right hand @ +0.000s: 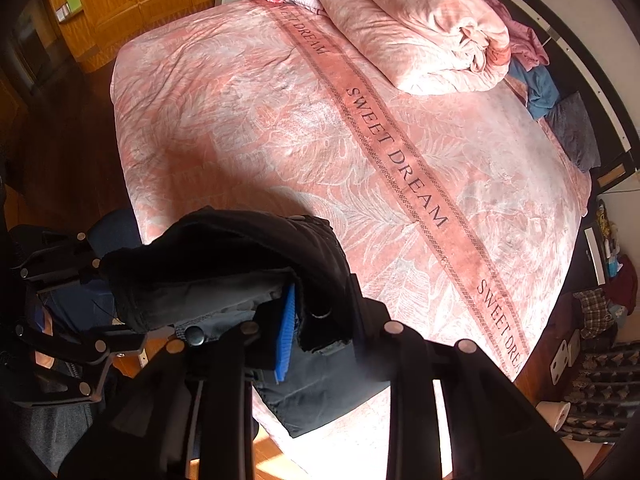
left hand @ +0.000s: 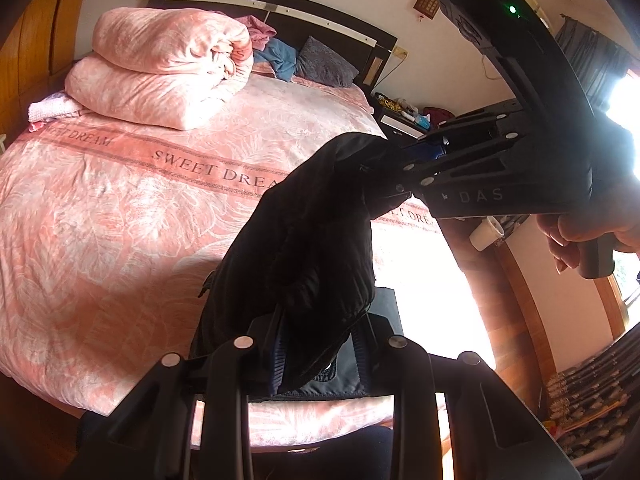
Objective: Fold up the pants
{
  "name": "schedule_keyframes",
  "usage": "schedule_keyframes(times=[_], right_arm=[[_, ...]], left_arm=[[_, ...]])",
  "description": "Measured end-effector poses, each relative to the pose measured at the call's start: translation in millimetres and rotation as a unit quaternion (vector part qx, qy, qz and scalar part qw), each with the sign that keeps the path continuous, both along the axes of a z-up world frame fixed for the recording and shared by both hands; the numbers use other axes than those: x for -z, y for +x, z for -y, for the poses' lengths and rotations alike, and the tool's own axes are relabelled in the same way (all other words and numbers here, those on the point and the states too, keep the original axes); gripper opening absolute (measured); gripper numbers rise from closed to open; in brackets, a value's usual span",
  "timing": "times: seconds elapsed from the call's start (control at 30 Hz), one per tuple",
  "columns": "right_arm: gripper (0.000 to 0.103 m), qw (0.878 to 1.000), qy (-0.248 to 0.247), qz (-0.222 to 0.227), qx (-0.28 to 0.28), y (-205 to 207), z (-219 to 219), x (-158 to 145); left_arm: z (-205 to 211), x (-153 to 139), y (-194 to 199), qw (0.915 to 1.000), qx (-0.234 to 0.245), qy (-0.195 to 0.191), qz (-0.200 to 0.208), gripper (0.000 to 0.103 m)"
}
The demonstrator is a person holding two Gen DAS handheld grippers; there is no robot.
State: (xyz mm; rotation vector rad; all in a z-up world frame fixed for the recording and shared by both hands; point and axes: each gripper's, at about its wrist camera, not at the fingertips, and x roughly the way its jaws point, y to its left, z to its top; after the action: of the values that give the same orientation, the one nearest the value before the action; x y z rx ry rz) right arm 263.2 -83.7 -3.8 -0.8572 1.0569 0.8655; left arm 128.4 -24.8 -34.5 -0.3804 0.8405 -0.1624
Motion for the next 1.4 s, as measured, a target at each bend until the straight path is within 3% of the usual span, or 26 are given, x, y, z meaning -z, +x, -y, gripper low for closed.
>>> schedule_keyframes(times=[0.57, 1.4], right_arm=[[0.02, 1.0, -0.014, 0.004, -0.005, 15, 50, 21], [0.015, 1.0, -0.027, -0.005, 0.0, 36, 126, 69]], left_arm=[[44, 13, 20, 0.9987, 0.049, 0.002, -0.013, 0.028], [129, 48, 48, 0.9916, 0.114, 0.041, -0.046, 0.028]])
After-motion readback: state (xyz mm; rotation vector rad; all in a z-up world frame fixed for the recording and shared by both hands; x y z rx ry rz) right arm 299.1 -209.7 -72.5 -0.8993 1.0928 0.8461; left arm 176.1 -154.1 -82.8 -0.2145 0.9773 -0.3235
